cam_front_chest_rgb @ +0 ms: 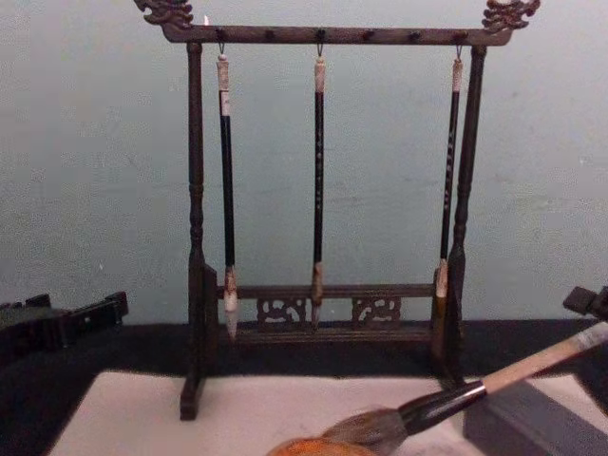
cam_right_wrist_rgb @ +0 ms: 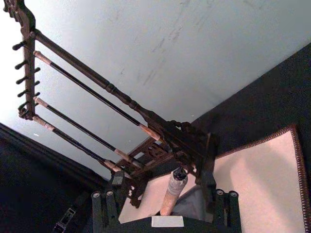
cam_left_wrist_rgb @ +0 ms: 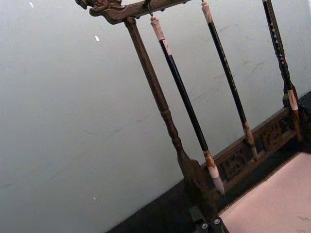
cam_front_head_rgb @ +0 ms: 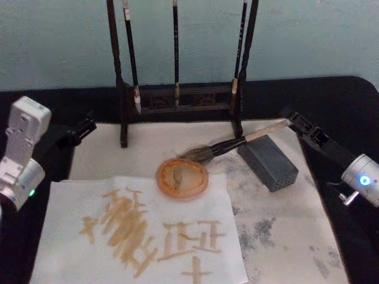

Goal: Pick up the brush from the inkstone, write on the paper, then place the brush back to its original position.

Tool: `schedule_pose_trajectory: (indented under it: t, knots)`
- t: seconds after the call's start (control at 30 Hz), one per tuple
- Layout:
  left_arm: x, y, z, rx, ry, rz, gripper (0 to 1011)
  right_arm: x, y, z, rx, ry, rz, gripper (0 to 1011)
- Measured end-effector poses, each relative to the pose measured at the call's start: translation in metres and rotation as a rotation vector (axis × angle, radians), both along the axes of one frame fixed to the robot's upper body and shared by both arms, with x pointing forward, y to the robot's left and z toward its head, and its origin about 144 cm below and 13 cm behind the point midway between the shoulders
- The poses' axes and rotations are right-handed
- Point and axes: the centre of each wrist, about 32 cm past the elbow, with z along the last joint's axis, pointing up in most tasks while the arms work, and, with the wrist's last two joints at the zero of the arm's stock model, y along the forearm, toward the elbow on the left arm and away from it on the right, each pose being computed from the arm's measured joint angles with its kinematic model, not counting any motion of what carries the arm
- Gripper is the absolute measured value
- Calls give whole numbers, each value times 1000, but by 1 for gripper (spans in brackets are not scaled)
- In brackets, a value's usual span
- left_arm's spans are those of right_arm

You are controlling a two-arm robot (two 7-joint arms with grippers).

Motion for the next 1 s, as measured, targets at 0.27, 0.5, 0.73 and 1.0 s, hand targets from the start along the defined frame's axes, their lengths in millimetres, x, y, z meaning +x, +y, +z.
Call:
schedule_pose_trajectory:
  t: [0.27, 0.5, 0.73, 1.0]
  knots:
    - [0, 0, 0, 0, 0, 0, 1002, 0, 0, 0, -1, 0, 0, 922]
    - [0, 0, 0, 0, 0, 0, 1002, 0, 0, 0, -1, 1, -1, 734]
    - [0, 0, 0, 0, 0, 0, 1000, 0, 0, 0, -1, 2, -1, 504]
    - [0, 0, 0, 0, 0, 0, 1002, 0, 0, 0, -1, 2, -1, 211]
